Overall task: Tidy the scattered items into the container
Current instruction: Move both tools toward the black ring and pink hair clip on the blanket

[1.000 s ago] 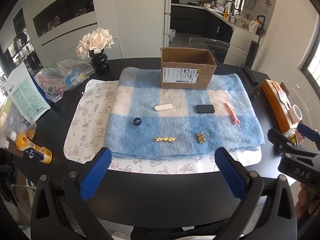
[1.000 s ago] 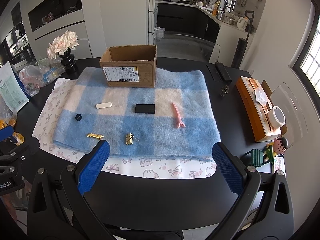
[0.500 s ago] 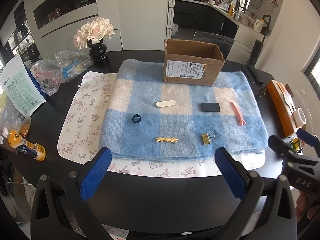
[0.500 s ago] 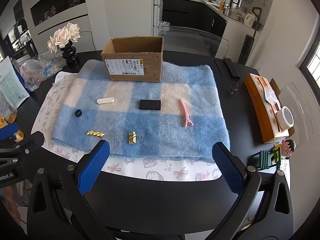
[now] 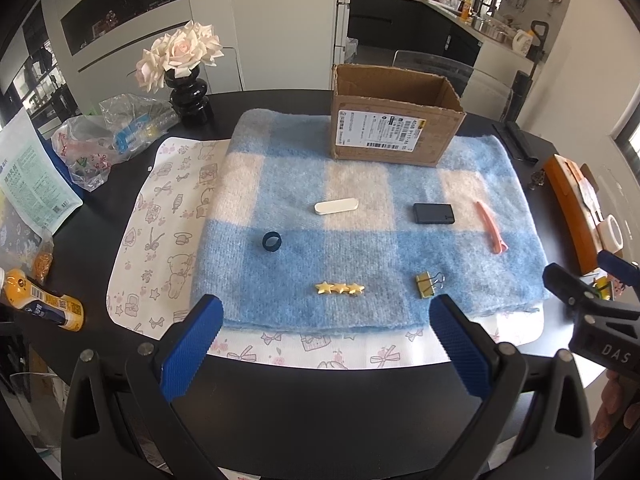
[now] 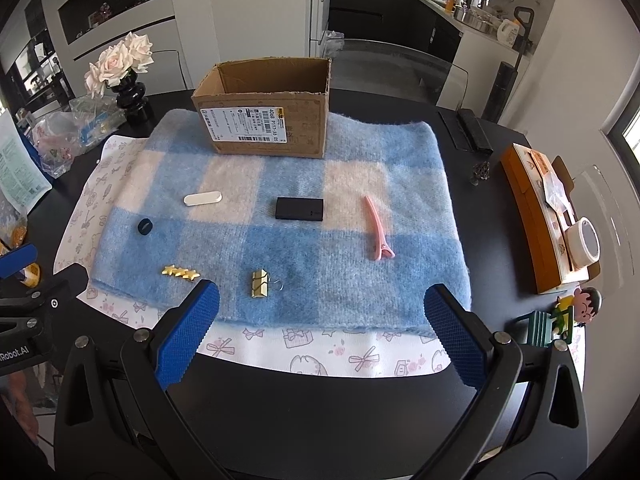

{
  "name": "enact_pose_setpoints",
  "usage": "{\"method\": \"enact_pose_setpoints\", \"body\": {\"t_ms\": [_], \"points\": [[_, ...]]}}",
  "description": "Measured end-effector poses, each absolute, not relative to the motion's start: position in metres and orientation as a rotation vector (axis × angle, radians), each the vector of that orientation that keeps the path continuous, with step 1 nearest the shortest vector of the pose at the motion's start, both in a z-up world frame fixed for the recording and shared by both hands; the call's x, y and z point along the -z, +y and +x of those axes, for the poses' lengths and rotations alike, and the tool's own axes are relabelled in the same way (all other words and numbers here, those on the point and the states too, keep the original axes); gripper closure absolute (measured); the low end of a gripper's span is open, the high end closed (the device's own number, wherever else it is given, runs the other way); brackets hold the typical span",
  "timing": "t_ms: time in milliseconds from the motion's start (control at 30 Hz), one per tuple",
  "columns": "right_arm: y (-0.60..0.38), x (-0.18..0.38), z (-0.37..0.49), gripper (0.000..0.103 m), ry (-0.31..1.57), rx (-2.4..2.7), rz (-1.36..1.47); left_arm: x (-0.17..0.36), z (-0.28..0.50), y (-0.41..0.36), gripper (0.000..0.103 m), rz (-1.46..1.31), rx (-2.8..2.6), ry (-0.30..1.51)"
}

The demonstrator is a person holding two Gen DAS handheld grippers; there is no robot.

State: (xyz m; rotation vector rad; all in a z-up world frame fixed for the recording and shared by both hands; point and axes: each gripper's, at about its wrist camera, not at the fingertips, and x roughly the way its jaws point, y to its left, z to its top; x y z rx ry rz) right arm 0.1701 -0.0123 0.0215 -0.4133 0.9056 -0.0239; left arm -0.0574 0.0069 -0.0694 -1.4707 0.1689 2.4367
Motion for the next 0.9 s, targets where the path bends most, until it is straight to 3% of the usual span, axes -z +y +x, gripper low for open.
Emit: {"method": "enact_pose_setpoints", "body": {"t_ms": [900], "points": [[-0.047, 0.035, 0.271, 0.000, 1.051, 0.123, -0.390, 0.154, -0.134, 0.032, 0.000, -1.523, -2.301, 0.263]]}}
